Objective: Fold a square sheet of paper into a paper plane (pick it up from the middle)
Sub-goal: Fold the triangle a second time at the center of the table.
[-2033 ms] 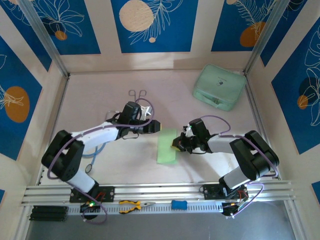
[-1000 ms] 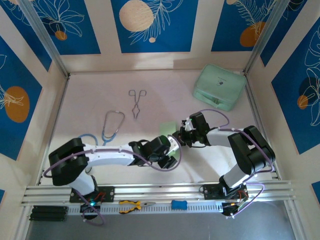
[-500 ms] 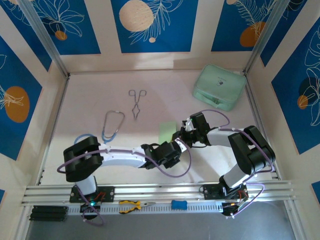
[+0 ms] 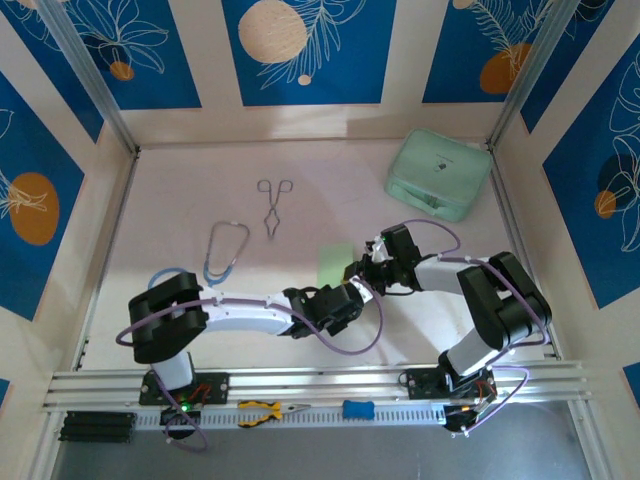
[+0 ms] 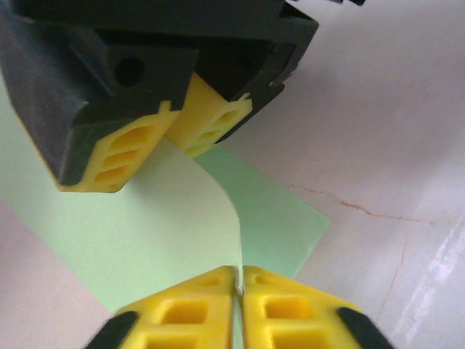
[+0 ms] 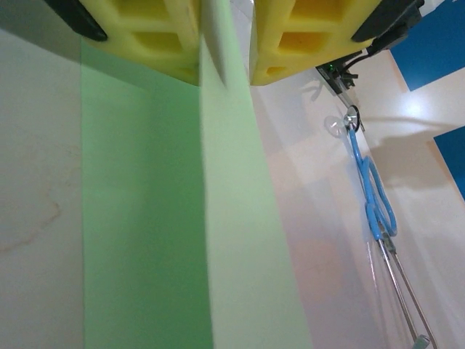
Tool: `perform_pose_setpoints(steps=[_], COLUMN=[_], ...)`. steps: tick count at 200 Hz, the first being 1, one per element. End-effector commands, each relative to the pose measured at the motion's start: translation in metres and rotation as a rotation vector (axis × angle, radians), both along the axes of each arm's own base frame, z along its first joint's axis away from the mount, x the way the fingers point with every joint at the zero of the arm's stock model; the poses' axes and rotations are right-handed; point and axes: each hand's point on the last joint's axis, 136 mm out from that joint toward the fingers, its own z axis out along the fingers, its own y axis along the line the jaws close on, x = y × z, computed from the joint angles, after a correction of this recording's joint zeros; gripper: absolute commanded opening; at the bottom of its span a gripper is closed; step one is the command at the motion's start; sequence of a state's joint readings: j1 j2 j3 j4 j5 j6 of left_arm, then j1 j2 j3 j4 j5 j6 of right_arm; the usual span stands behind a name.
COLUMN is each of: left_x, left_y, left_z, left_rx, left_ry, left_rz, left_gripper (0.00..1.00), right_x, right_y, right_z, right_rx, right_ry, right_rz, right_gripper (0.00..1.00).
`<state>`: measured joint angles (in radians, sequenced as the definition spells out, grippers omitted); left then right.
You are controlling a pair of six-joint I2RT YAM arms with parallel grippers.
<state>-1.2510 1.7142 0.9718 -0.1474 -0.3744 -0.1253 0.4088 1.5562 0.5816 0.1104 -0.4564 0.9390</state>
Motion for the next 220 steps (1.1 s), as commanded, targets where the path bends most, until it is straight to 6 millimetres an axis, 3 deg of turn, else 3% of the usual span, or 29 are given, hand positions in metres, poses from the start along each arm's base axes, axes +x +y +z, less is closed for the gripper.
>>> perform_pose_setpoints(steps=[1, 41, 61, 96, 154, 220], left_x=[-0.001, -0.004, -0.005, -0.007, -0.003, -0.003], left_y=[-0.006, -0.008, -0.01, -0.012, -0.006, -0.005], left_z=[0.017, 0.02, 0.022, 0.017, 0.017, 0.014], left_rx=[-0.071, -0.188, -0.241, -0.317, -0.351, -0.367], left_ry=[0.045, 0.195, 0.256, 0.376, 0.424, 0.449], left_rz=[0.004, 0.028, 0.035, 0.05, 0.088, 0.084], left_gripper=[0.05, 0.02, 0.01, 0.01, 0.01, 0.01], right_x=[-0.004, -0.013, -0.02, -0.035, -0.054, -0.049], right_y=[-0.009, -0.044, -0.062, -0.078, -0.066, -0.065], right_z=[0.009, 0.018, 0.02, 0.028, 0.029, 0.041], right_rx=[-0.029, -0.163, -0.242, -0.274, -0.152, -0.116], right_ry=[-0.018, -0.048, -0.091, -0.139, -0.117, -0.17], right_rz=[-0.013, -0.105, -0.136, -0.154, -0.099, -0.099], right_gripper=[0.3, 0.51, 0.53, 0.54, 0.5, 0.43])
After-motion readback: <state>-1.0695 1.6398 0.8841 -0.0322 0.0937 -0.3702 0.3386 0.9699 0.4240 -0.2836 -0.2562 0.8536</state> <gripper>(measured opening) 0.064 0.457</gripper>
